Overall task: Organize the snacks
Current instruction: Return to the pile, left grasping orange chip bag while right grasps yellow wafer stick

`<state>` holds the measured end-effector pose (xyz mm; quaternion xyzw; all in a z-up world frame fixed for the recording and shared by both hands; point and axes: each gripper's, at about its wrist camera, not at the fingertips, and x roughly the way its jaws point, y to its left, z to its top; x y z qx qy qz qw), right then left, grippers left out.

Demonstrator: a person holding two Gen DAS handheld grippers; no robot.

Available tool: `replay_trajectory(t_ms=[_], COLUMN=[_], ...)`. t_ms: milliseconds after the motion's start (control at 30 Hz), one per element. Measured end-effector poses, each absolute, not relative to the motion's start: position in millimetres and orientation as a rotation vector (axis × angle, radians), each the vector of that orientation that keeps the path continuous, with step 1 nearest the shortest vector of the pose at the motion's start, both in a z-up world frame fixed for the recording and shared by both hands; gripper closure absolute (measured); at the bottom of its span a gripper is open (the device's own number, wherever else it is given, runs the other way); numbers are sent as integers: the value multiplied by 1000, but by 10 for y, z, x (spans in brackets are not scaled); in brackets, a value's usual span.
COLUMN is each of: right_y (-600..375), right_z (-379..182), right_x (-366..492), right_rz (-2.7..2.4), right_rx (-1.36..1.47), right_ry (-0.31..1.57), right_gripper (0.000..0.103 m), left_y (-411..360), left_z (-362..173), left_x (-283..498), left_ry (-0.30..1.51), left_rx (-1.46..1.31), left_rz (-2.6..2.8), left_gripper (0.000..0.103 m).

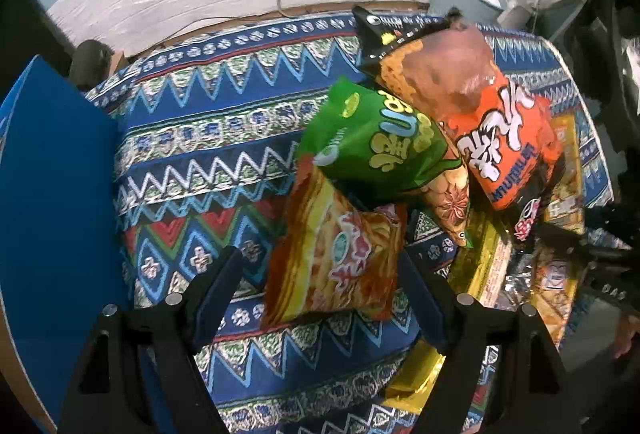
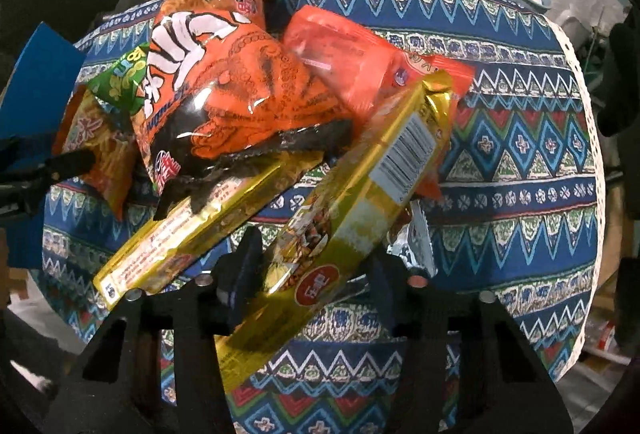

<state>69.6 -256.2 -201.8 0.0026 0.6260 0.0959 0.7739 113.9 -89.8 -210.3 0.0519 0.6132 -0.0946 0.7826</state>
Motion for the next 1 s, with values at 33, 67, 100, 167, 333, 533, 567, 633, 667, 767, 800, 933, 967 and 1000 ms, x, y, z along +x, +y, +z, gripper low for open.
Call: replay_trajectory(t_ms=[33, 67, 100, 167, 333, 533, 567, 633, 667, 767, 800, 933, 967, 1000], right_y=[-2578, -2605, -2635, -2721, -2875, -2762, -2733, -2663, -2671, -2706, -2728, -2851, -2840, -2844], right_z=[-2015, -2011, -2000, -1964, -1949, -1989, -1995, -2011, -2008, -1981, -1958, -1781, -1762, -1732], right_x=[701, 706, 716, 722, 715, 621, 620, 628, 630, 622, 626, 582, 568, 560], right_rz=[206, 205, 203, 198, 150, 138, 140, 137, 144, 155, 157, 177, 181, 181], right_rx=[10, 11, 13, 14, 12, -35, -48, -69, -63, -49, -47, -23, -15, -14], right_ry=[1355, 1354, 1353, 1348, 1325, 1319, 1318, 1318, 1320, 1324, 1322, 1302, 1295, 1290], right_gripper=[59, 61, 63, 67, 66, 57, 61, 67, 68, 70, 71, 72, 73, 74], left_y=[-913, -945, -967, -997, -1095, -1192, -1202, -1250, -1258, -1235, -1216, -1144, -1107, -1101], left_z=[-2121, -2156, -2179, -2222, -2269, -2289, -2284, -2261, -2252, -2208, -2179, -1979, -1964, -1929], left_x=[1147, 1158, 1165, 1179, 1187, 1174, 1168, 1110, 1090, 1003, 982, 872, 875, 845], left_ry=[1327, 1332, 1336, 1343, 1339, 1324, 1319, 1304, 1298, 1286, 1282, 1256, 1249, 1240], left_rx=[123, 138, 145, 148, 137, 146, 144, 144, 144, 143, 144, 160, 164, 171], left_rz=[-206, -209, -209, -213, -230, -268, -275, -287, -293, -309, -316, -318, -319, -320], left_gripper=[22, 22, 22, 22, 22, 46, 51, 57, 60, 63, 63, 64, 64, 64])
